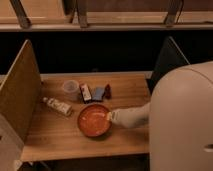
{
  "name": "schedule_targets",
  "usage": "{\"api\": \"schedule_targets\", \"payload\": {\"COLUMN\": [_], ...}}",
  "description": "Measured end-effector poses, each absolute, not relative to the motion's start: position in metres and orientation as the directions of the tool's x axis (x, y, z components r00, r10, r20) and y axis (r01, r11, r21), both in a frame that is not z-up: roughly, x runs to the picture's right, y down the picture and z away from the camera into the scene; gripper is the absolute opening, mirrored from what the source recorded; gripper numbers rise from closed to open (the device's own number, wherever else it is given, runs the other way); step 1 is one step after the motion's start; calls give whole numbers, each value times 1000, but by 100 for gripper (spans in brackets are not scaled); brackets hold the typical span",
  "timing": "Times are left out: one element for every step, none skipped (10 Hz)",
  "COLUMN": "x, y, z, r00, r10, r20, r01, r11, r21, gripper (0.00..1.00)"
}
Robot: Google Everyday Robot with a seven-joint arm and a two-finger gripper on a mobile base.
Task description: Drag the ceramic bowl in a circle
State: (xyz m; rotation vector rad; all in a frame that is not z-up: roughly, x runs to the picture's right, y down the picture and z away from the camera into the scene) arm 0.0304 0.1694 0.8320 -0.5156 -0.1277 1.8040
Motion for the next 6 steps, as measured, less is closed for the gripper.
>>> {"api": "schedule_targets", "payload": {"x": [32, 31, 30, 28, 29, 33], "y": [164, 160, 156, 151, 148, 145], "z": [830, 828, 825, 821, 818, 818], "r00": [-203, -198, -189, -176, -167, -168], "r10": [941, 944, 948, 954, 958, 959], "r20": [-270, -264, -255, -243, -233, -227], "r01": [-889, -888, -889, -890, -893, -896], "r11": [-293, -286, -276, -260, -248, -245], "r21": [-353, -359, -367, -375, -376, -371], "gripper": [80, 80, 80, 80, 80, 80]}}
